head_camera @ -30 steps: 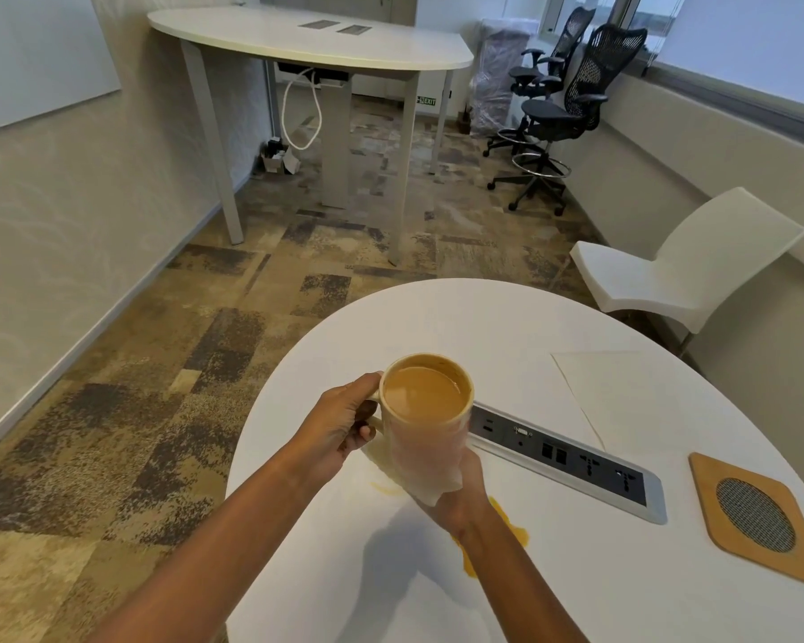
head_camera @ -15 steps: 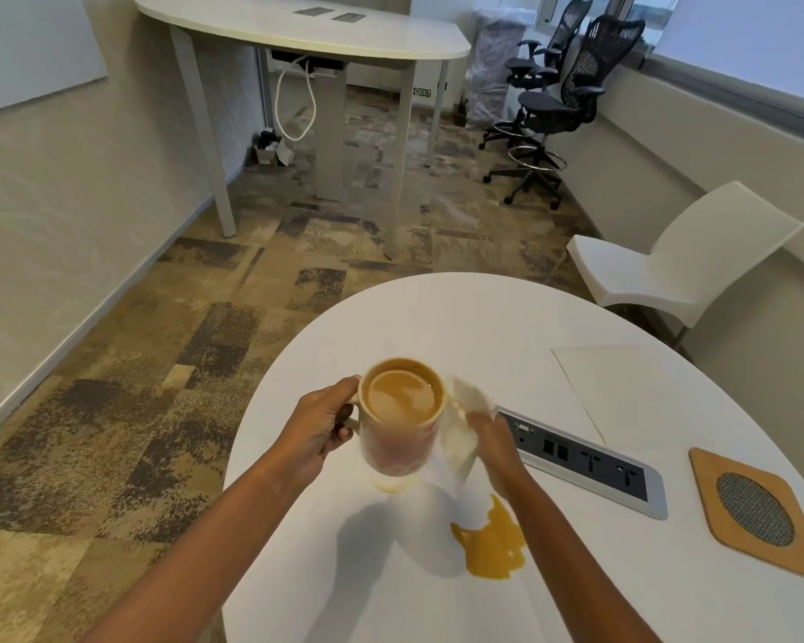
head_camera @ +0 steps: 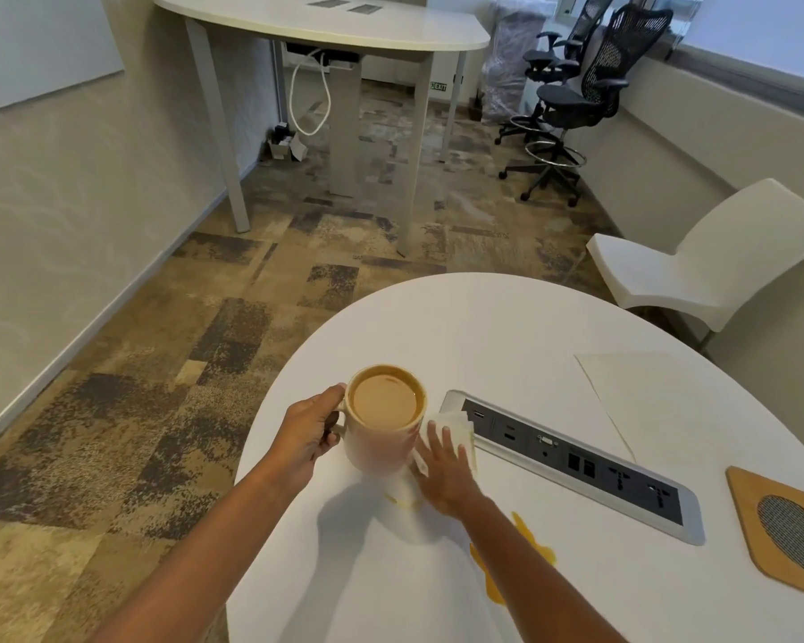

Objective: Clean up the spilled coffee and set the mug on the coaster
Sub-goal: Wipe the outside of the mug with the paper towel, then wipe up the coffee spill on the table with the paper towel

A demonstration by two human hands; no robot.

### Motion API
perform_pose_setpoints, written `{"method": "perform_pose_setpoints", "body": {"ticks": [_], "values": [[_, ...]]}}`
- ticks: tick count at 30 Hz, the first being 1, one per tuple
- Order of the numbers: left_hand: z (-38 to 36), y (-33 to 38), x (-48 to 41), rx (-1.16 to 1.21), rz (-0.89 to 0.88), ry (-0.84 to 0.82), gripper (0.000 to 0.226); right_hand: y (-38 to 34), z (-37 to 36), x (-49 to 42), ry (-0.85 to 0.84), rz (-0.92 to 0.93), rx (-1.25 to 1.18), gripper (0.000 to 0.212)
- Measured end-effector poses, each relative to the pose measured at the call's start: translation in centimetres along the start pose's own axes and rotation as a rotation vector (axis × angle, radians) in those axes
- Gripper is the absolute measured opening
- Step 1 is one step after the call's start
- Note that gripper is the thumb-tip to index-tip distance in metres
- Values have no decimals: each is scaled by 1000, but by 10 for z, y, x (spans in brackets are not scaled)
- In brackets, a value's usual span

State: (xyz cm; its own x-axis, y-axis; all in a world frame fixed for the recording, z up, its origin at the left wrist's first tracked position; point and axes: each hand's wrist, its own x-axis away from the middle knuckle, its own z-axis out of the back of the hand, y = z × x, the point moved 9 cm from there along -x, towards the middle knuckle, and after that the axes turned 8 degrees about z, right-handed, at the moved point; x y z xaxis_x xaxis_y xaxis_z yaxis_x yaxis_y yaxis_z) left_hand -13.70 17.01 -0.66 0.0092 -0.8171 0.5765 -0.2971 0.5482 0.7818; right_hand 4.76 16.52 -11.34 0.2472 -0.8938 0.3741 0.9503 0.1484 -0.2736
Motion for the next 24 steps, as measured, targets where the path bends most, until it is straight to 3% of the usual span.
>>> {"method": "perform_pose_setpoints", "body": {"ticks": [7, 16, 24], "values": [[3, -2, -15, 21, -6, 31, 22, -55, -18, 5, -2, 195, -75, 52], [-8, -14, -32, 56, 3, 49, 23, -84, -39, 43, -44, 488, 26, 54], [-11, -37, -41, 24, 19, 71, 24, -89, -43, 74, -169, 598, 70, 52]]}}
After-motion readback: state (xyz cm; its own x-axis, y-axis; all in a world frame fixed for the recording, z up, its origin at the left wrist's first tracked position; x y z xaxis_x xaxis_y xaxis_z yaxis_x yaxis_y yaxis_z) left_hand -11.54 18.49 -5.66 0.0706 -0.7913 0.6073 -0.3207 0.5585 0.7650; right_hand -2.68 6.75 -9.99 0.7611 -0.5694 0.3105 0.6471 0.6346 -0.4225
